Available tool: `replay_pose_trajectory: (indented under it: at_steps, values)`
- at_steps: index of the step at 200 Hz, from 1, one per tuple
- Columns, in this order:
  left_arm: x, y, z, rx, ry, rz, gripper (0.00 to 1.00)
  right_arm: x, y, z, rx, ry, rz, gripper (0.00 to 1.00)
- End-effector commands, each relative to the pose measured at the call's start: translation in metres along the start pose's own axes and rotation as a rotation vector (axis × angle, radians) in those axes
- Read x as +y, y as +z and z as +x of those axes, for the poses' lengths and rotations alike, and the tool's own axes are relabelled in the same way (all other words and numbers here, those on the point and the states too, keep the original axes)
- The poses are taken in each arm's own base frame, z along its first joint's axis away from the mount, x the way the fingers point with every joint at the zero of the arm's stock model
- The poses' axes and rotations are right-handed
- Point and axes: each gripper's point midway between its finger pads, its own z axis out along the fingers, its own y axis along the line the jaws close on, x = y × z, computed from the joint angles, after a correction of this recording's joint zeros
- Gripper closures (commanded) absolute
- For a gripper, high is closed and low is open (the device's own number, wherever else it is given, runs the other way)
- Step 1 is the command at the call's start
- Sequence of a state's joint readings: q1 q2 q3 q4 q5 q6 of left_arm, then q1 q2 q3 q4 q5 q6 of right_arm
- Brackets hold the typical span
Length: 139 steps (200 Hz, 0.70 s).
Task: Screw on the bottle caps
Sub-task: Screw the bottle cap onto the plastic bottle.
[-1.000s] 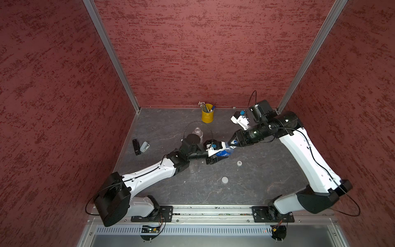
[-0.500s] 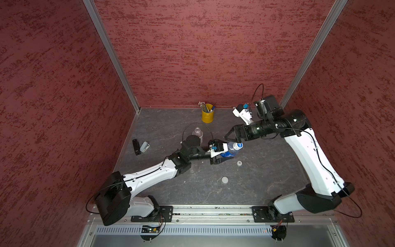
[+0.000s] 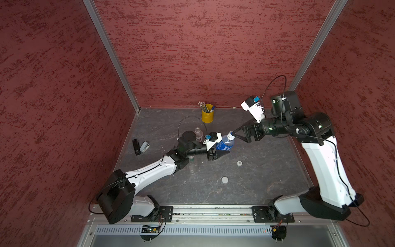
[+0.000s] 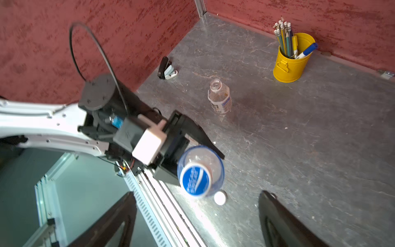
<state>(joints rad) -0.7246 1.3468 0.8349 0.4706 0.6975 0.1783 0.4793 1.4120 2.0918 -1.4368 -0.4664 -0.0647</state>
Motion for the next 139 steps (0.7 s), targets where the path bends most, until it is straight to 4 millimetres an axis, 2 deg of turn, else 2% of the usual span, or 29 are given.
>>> replay_pose_trajectory:
  at_steps: [1, 67, 108, 139]
  values:
    - [-0.012, -0.010, -0.021, -0.024, -0.044, 0.090, 0.43, 0.008, 0.003, -0.006, -0.036, -0.148, -0.052, 0.19]
    - [-0.020, -0.014, -0.025, -0.008, -0.055, 0.162, 0.43, 0.027, 0.023, -0.010, -0.036, -0.234, -0.204, 0.25]
    - [-0.024, -0.012, -0.030, -0.009, -0.044, 0.189, 0.43, 0.024, 0.032, -0.005, -0.005, -0.235, -0.218, 0.35]
    - [-0.023, -0.010, -0.031, -0.012, -0.036, 0.193, 0.43, 0.022, 0.036, 0.000, 0.012, -0.225, -0.219, 0.49]
